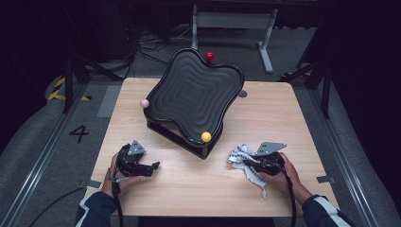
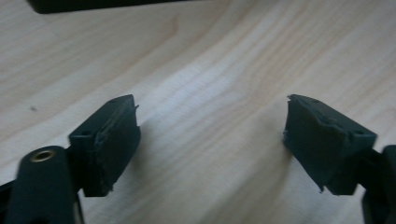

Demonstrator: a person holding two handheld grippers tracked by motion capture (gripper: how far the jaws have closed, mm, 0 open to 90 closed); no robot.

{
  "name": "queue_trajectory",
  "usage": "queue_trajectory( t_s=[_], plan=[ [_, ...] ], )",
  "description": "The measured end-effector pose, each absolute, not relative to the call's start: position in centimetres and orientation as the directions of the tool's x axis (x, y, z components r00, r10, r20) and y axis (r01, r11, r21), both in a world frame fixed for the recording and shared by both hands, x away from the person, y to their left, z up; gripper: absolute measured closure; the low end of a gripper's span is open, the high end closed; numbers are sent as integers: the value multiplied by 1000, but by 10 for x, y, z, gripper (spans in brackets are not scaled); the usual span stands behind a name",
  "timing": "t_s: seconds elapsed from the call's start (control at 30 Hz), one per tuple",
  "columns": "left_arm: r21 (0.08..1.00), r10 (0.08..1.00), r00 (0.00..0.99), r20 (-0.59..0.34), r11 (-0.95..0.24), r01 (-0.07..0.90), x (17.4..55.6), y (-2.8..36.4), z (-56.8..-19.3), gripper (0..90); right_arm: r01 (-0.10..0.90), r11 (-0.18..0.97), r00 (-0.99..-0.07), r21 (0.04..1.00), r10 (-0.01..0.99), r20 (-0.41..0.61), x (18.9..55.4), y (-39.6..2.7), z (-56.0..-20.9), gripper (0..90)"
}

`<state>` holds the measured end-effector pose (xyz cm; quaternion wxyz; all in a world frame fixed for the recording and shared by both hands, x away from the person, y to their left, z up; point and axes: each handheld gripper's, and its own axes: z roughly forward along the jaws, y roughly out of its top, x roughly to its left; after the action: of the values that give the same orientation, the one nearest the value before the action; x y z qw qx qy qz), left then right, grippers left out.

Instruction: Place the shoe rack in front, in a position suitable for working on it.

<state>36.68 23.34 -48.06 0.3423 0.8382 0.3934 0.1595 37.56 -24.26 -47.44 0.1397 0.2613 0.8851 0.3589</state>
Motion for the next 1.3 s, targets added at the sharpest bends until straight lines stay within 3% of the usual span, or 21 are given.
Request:
queue_trajectory(
  t_s=[0.53, 0.83, 1.3],
  plan=[
    [803, 858, 514, 16, -317, 504, 434, 247, -461, 233, 356, 603, -826, 714, 561, -62, 372, -250, -475, 776],
    [802, 870, 492, 22, -309, 511, 461, 250, -460, 260, 328, 619, -825, 714, 555, -102, 366, -253, -476, 773],
    [822, 885, 465, 11, -273, 500, 485, 238, -459, 329, 341, 592, -818, 730, 570, -80, 364, -259, -477, 763]
  ],
)
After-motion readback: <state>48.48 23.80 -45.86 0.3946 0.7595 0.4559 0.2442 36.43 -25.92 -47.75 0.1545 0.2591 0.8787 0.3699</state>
